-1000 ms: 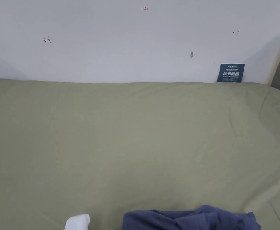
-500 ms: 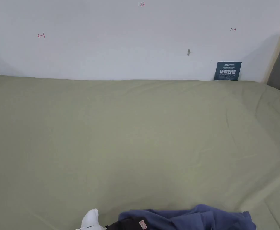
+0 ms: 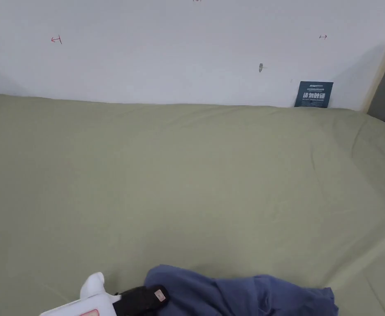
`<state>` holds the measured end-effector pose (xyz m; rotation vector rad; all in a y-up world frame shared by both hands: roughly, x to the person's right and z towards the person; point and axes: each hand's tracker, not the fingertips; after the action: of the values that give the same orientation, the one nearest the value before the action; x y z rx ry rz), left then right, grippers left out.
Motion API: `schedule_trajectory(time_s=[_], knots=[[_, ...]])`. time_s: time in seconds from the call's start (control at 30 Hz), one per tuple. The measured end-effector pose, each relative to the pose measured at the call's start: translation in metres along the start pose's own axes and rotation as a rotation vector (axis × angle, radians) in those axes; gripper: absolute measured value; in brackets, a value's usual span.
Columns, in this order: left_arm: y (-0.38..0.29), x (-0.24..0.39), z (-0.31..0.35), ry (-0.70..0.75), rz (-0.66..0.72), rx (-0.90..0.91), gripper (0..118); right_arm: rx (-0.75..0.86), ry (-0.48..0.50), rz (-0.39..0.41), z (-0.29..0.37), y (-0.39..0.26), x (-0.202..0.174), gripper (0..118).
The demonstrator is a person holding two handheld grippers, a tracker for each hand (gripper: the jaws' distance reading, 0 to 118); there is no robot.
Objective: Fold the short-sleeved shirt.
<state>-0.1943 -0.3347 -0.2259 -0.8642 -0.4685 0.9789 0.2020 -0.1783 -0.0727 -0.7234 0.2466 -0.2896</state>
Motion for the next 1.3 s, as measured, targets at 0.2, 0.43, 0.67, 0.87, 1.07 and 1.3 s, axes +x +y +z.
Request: schedule_trajectory(time_s=[0.2, 0.43, 0.67, 0.87, 1.07, 1.3], knots=[[0.049, 0.011, 0.072, 0.211, -0.074, 0.109, 12, -0.014, 0.025, 0.028, -0.009, 0.004, -0.01, 2], [0.074, 0.045, 0.126, 0.609, -0.285, 0.236, 12, -0.034, 0.064, 0.053, -0.024, 0.006, -0.022, 2], [0.033, 0.104, 0.064, 0.715, -0.52, 0.119, 12, -0.041, 0.084, 0.051, -0.025, 0.002, -0.023, 2], [-0.008, 0.141, -0.016, 0.597, -0.622, -0.043, 12, -0.034, 0.063, 0.019, -0.014, -0.004, -0.009, 2], [-0.042, 0.151, -0.079, 0.532, -0.631, -0.199, 18, -0.011, 0.015, -0.028, -0.001, -0.008, 0.01, 2], [-0.041, 0.126, -0.108, 0.417, -0.398, -0.264, 71, -0.003, 0.01, -0.05, 0.004, -0.011, 0.017, 2]])
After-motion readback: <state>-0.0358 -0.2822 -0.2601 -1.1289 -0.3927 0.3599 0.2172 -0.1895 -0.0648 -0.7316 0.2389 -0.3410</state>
